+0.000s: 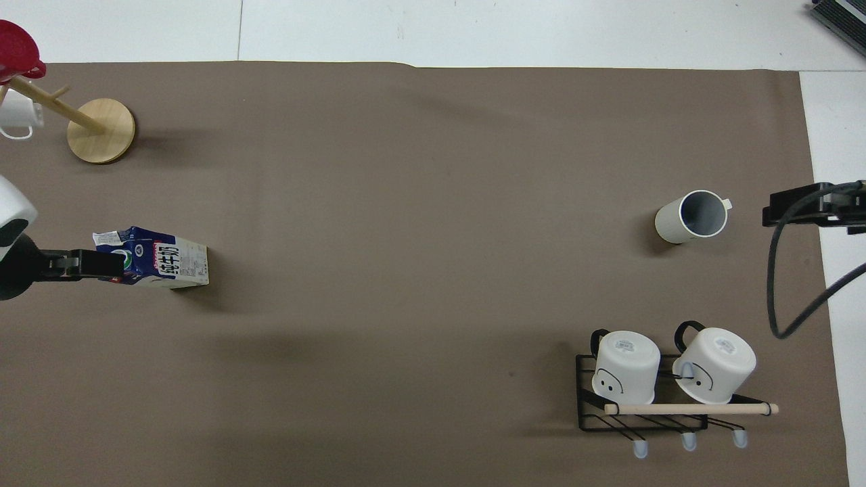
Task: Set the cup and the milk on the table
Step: 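Hold the carton with the left gripper while the right gripper reaches the mug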
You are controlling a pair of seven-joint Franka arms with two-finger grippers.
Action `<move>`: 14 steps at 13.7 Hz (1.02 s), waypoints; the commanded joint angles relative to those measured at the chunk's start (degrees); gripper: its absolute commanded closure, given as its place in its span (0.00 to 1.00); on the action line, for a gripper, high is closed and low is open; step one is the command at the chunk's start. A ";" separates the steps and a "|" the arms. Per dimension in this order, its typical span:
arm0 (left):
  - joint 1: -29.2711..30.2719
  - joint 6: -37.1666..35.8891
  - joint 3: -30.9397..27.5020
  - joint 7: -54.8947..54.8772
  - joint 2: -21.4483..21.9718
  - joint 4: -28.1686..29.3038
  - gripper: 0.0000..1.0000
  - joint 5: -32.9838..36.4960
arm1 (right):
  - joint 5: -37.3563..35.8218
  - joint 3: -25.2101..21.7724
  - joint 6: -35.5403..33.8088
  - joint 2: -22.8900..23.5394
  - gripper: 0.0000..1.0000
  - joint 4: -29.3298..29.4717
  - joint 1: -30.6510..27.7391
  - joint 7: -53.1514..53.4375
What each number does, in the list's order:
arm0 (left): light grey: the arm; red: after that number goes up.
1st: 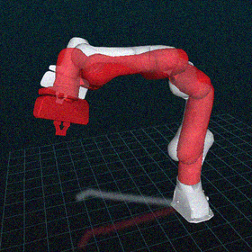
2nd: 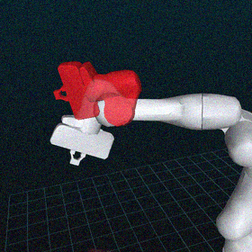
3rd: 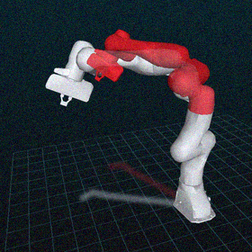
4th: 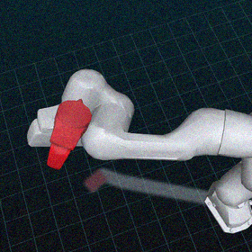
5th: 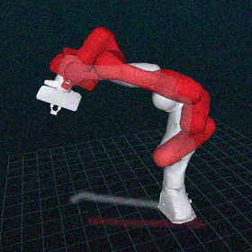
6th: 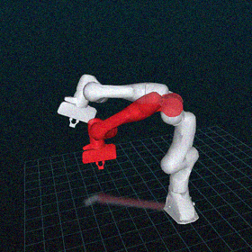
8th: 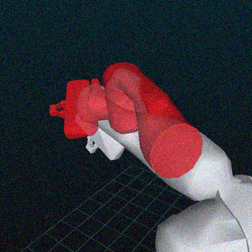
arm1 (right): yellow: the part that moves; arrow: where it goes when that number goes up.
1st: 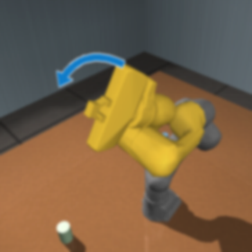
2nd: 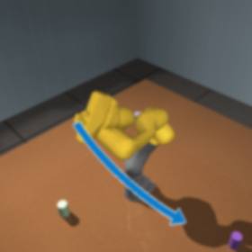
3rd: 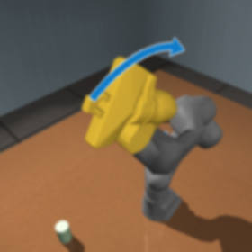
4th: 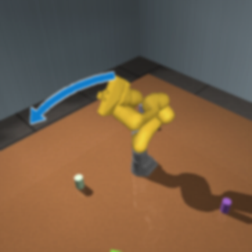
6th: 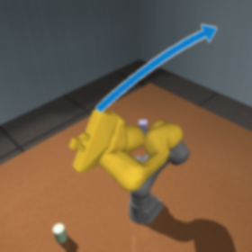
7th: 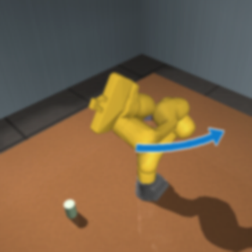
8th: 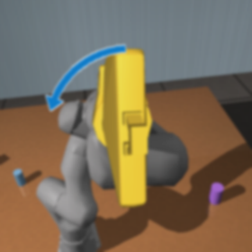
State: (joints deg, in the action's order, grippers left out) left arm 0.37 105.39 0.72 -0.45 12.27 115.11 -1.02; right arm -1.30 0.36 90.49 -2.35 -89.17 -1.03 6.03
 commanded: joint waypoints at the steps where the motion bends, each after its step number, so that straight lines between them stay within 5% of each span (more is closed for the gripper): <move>1: 0.60 1.66 0.25 -0.69 1.27 2.05 0.00 0.14 | 0.33 -0.01 5.55 -0.03 0.00 -4.51 -0.72 -1.28; 8: 0.60 4.99 0.25 -0.69 1.18 4.41 0.00 0.14 | 0.24 -0.10 22.33 7.88 0.00 -16.29 -2.83 -3.39; 14: 0.60 10.79 0.25 -0.69 -1.19 7.05 0.00 0.14 | -0.20 -0.10 31.04 14.57 0.00 -17.00 -2.66 -4.27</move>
State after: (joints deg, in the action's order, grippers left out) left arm 0.37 113.39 0.72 -0.45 11.63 120.50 -1.02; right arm -1.37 0.04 119.00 11.49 -105.41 -3.40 3.10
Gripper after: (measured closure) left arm 0.000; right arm 0.000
